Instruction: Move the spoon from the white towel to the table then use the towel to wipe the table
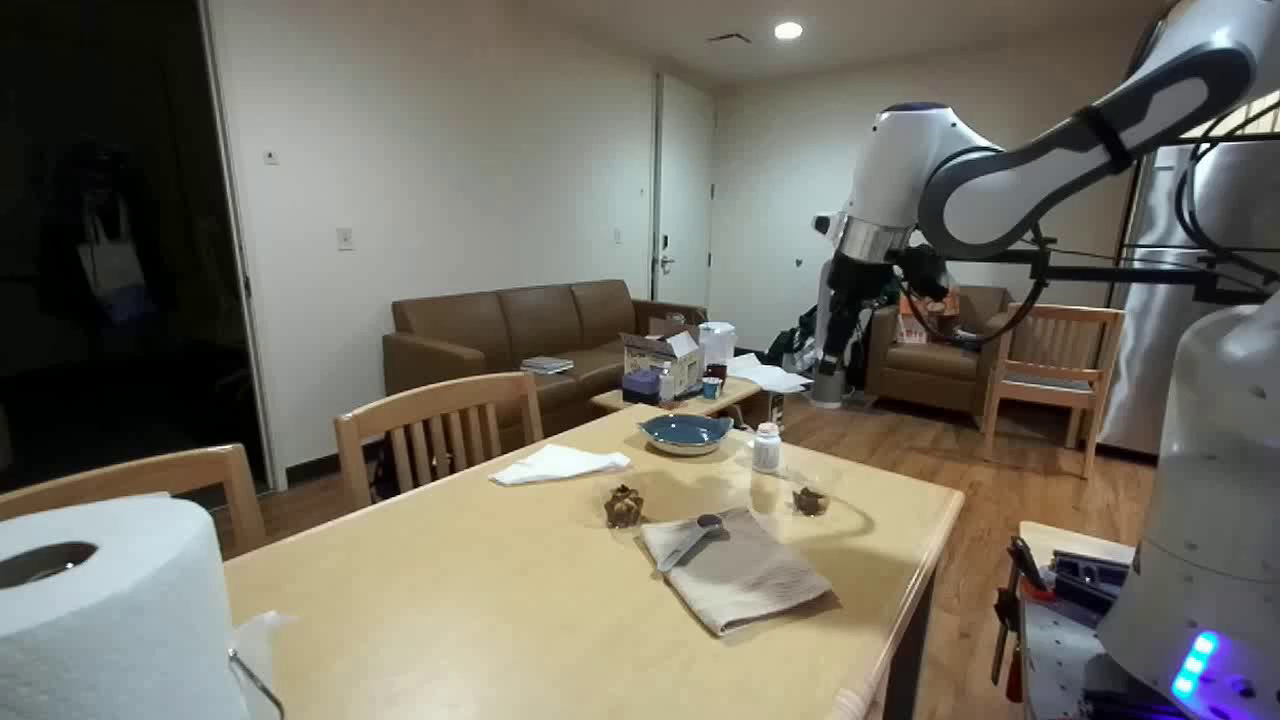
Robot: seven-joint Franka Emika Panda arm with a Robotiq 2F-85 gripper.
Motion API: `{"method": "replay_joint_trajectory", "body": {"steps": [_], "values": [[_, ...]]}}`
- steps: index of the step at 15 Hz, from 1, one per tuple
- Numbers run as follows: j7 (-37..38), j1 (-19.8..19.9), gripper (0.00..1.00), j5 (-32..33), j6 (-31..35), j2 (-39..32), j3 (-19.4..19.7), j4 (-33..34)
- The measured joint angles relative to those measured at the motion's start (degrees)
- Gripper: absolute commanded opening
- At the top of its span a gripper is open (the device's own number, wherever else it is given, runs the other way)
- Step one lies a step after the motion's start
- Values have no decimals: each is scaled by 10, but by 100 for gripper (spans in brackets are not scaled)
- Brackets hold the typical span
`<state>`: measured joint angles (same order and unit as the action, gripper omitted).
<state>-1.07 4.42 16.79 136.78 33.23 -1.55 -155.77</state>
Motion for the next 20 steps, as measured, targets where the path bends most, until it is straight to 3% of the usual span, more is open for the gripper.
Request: {"method": "replay_joint_trajectory", "body": {"steps": [6, 11, 16, 20], "values": [[0, -14, 100, -3, 1, -6, 0, 0], [70, 21, 100, 51, 8, -3, -41, 3], [-25, -56, 100, -25, 64, -67, 10, 2], [-160, -129, 100, -128, 148, -162, 72, 4]]}}
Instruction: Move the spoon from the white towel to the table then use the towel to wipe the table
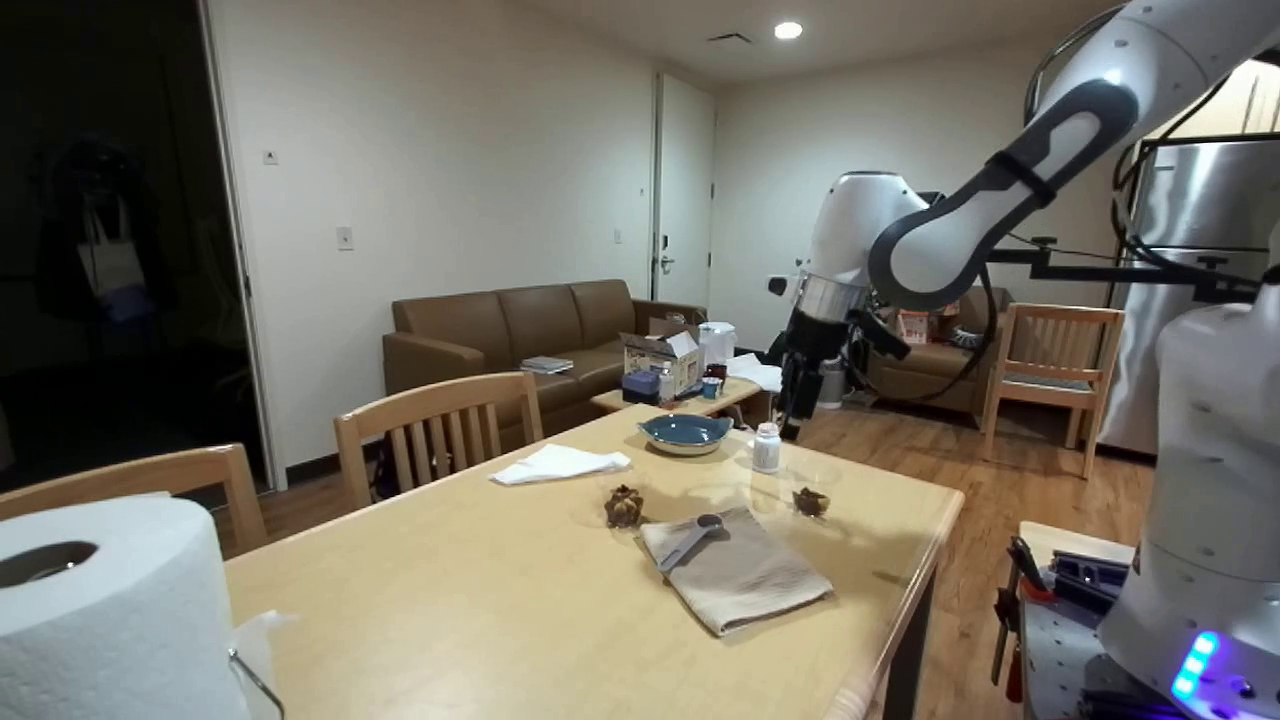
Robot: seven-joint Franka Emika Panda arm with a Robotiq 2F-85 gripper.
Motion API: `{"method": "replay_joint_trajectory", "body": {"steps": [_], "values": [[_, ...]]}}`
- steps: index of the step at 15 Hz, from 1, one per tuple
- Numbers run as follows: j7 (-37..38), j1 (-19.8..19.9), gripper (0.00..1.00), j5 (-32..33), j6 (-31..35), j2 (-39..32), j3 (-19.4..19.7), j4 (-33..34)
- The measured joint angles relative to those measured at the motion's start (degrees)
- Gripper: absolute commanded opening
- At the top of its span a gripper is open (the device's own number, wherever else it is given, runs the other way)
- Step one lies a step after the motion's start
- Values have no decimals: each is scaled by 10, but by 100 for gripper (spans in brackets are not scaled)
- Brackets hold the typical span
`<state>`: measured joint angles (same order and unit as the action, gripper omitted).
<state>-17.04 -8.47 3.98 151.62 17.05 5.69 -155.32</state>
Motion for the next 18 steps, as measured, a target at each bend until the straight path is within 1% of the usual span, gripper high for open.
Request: {"method": "replay_joint_trajectory", "body": {"steps": [1, 3, 5, 6, 7, 8, 11, 12, 13, 15, 17, 18], "values": [[-42, -31, 100, -32, 14, -25, 29, 4], [-128, -109, 100, -104, 16, -66, 95, 17], [-209, -176, 100, -172, -11, -85, 149, 34], [-248, -193, 100, -200, -43, -89, 167, 45], [-275, -198, 100, -217, -68, -93, 177, 55], [-288, -198, 100, -222, -79, -96, 183, 61], [-297, -199, 100, -223, -82, -97, 186, 65], [-297, -182, 100, -223, -82, -97, 169, 64], [-304, -156, 100, -235, -91, -97, 140, 65], [-345, -123, 100, -295, -112, -101, 97, 66], [-394, -123, 100, -380, -111, -120, 85, 77], [-405, -111, 100, -414, -99, -137, 64, 87]]}}
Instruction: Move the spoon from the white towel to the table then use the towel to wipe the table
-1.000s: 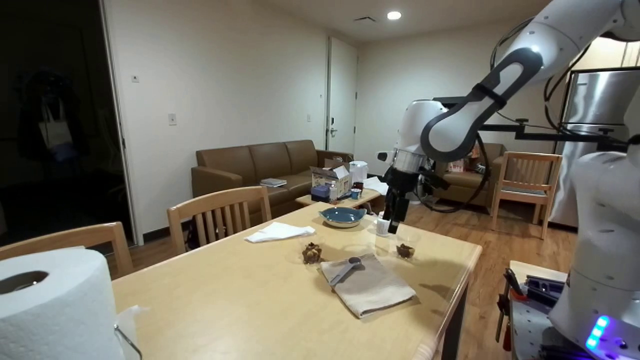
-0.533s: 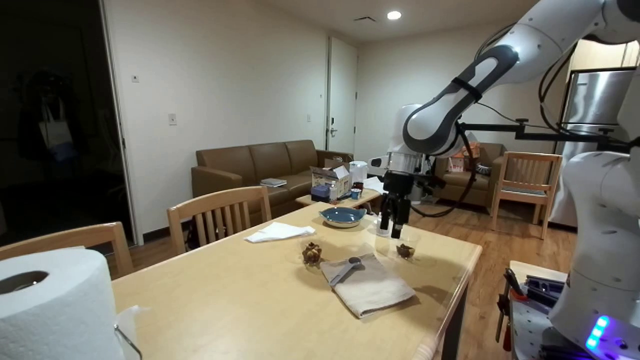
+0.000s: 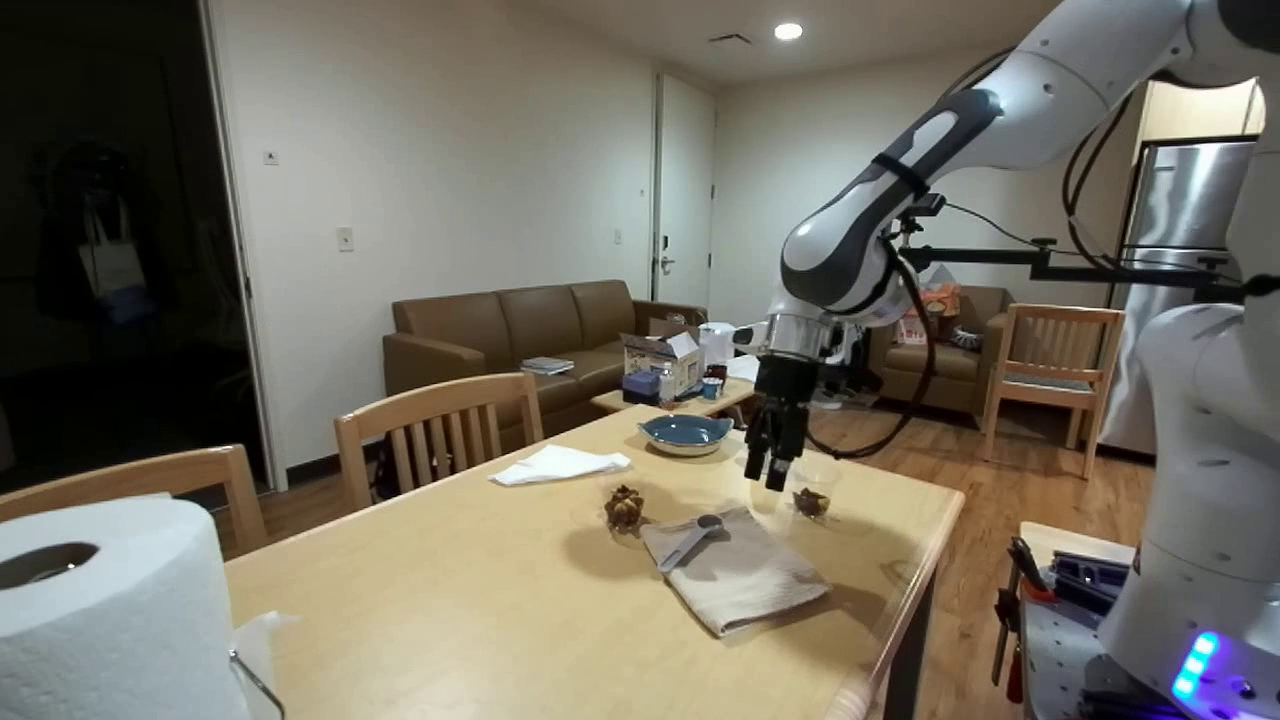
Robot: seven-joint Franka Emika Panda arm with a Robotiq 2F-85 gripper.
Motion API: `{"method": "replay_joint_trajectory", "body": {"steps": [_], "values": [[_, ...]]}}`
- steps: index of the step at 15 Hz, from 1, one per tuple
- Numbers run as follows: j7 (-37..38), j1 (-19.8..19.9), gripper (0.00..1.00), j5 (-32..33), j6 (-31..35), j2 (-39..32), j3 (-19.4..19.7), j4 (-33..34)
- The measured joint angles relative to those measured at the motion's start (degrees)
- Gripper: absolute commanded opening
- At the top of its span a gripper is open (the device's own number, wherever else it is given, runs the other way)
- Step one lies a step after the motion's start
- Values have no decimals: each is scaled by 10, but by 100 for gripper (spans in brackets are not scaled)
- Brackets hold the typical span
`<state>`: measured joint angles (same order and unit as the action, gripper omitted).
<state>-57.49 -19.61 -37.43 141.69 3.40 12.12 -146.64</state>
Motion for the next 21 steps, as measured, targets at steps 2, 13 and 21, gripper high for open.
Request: {"method": "replay_joint_trajectory", "body": {"steps": [2, 13, 21], "values": [[-4, 22, 100, -45, 57, -40, -45, 22], [7, 54, 100, -21, 120, -146, -96, 83], [-30, 143, 100, 122, -77, -146, -157, 120]]}}
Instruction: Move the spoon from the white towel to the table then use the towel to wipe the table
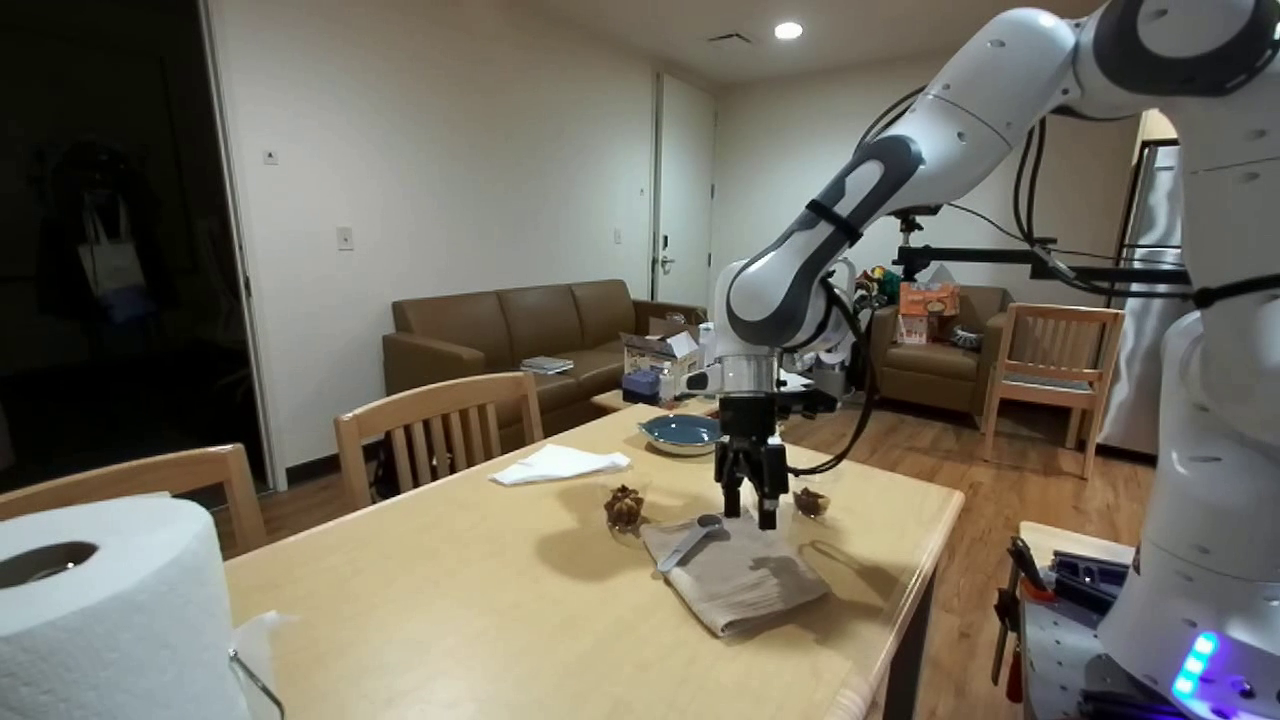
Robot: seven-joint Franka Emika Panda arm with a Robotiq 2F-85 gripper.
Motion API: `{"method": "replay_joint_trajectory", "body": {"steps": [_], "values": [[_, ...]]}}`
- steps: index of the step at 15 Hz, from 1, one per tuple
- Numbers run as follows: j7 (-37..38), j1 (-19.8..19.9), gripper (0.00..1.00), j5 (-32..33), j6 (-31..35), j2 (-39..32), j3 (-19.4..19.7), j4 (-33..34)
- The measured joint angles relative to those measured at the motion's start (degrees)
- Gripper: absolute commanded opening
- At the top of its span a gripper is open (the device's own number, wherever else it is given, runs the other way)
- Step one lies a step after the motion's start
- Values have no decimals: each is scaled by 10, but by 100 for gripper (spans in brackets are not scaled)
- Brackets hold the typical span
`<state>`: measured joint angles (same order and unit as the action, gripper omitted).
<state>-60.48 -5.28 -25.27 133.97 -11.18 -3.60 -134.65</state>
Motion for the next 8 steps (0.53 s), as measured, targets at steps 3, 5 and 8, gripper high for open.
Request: {"method": "replay_joint_trajectory", "body": {"steps": [3, 5, 8], "values": [[-1, 0, 100, 4, -3, -1, -1, 2], [-1, 1, 100, 25, 4, -1, -3, 2], [4, 0, 100, 139, 15, -6, -2, 5]]}}
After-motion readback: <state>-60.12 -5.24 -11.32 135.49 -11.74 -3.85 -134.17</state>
